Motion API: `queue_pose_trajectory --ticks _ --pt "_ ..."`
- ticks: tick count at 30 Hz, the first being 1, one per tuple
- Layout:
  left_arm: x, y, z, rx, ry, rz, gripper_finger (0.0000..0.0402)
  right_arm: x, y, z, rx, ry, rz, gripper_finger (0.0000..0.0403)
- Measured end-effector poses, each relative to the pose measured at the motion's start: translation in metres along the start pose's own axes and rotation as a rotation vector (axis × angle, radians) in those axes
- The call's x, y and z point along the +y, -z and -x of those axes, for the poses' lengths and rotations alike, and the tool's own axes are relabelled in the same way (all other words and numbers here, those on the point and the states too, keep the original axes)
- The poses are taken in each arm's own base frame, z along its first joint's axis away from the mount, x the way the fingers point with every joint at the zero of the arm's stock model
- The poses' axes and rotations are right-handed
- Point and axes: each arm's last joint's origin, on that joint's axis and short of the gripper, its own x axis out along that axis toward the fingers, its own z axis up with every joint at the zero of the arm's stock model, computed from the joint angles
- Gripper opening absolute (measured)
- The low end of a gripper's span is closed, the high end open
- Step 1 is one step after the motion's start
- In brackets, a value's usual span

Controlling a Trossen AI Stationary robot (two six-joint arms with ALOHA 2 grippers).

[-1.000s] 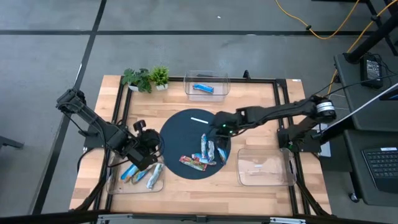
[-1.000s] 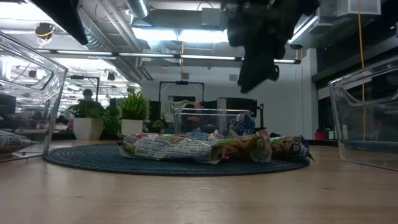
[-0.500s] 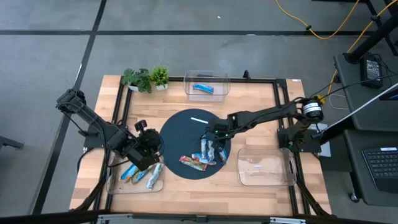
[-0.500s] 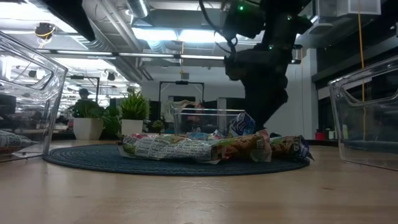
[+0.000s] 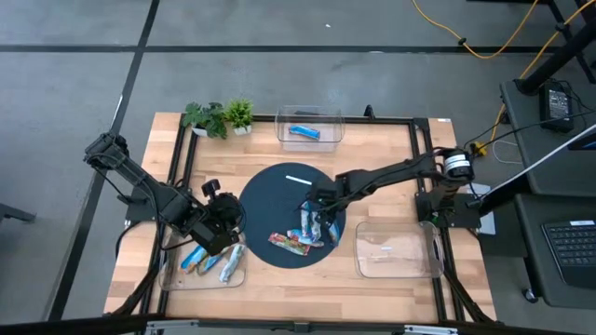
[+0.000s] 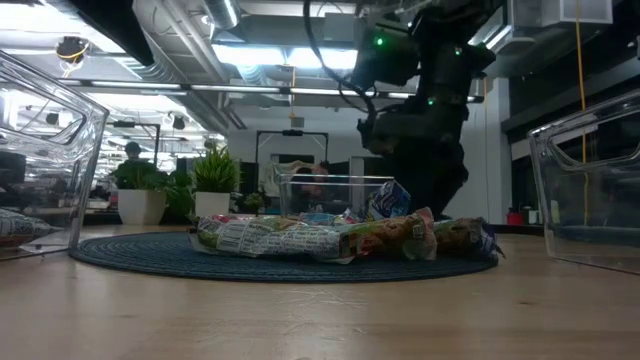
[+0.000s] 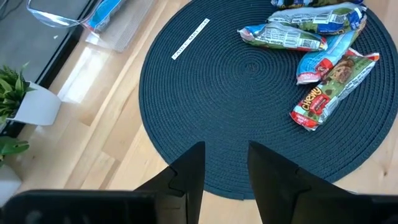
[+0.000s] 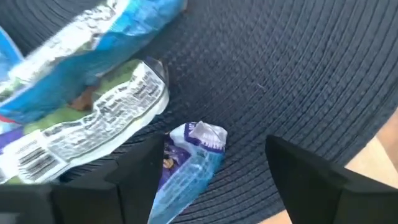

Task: Pick and place Granola Bars by type
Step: Put the blue granola bar into the bottom right transparent bin

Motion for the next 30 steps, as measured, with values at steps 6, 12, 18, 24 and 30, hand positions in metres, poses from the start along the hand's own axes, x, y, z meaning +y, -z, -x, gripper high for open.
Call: queue_pose_trajectory --ticks 6,12,18,24,30 --pt "0.0 0.0 0.0 -0.002 -0.001 0.0 0.0111 0.0 0.001 -0.006 0.018 0.011 0.001 0.0239" --pt "0.0 0.0 0.0 -0.006 -0.006 -0.008 0.0107 0.0 0.001 -0.006 0.032 -0.017 0.008 0.0136" --pt "0.001 -0.001 0.0 -0.021 -0.017 -0.009 0.0111 0.002 0.001 -0.004 0.044 -0.059 0.061 0.0018" --pt "0.001 -0.001 0.0 -0.027 -0.023 -0.009 0.0107 0.008 -0.008 0.01 0.035 -0.072 0.108 0.0014" --pt "0.001 -0.001 0.0 -0.027 -0.023 -0.009 0.0109 0.018 -0.026 0.044 -0.017 -0.016 0.204 0.0009"
